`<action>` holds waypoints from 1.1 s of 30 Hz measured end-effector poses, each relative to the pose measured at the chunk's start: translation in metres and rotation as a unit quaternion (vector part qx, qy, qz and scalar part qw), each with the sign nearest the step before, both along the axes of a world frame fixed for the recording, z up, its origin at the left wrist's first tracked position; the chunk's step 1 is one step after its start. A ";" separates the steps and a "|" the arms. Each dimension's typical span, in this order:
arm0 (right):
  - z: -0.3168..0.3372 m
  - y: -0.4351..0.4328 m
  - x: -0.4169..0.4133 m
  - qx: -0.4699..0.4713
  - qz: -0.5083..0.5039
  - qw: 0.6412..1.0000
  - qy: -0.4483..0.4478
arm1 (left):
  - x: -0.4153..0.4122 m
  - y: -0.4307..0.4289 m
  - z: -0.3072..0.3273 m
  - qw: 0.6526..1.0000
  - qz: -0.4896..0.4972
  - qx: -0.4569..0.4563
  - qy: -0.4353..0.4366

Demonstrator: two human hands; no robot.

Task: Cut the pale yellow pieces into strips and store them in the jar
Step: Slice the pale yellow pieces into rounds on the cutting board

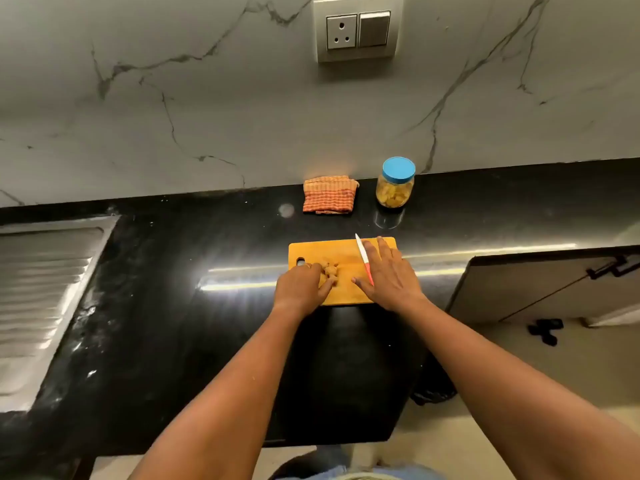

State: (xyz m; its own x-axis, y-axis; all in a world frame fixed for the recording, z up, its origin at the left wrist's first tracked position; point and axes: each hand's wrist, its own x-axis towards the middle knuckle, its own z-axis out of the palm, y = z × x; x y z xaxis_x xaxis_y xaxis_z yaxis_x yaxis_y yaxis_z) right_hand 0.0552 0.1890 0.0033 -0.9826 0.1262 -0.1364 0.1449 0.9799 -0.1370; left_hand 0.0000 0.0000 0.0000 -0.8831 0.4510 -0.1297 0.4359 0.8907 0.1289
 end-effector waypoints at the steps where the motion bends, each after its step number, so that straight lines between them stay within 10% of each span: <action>1: 0.000 -0.002 -0.003 -0.008 -0.005 1.000 -0.004 | -0.003 0.001 0.001 1.000 0.003 0.004 -0.003; 21: -0.016 0.011 -0.036 -0.135 -0.060 0.988 -0.036 | -0.032 0.027 -0.012 0.985 0.092 0.122 -0.085; 33: -0.024 0.016 -0.018 -0.034 -0.002 0.999 -0.031 | -0.043 0.007 -0.021 0.976 0.064 0.165 -0.128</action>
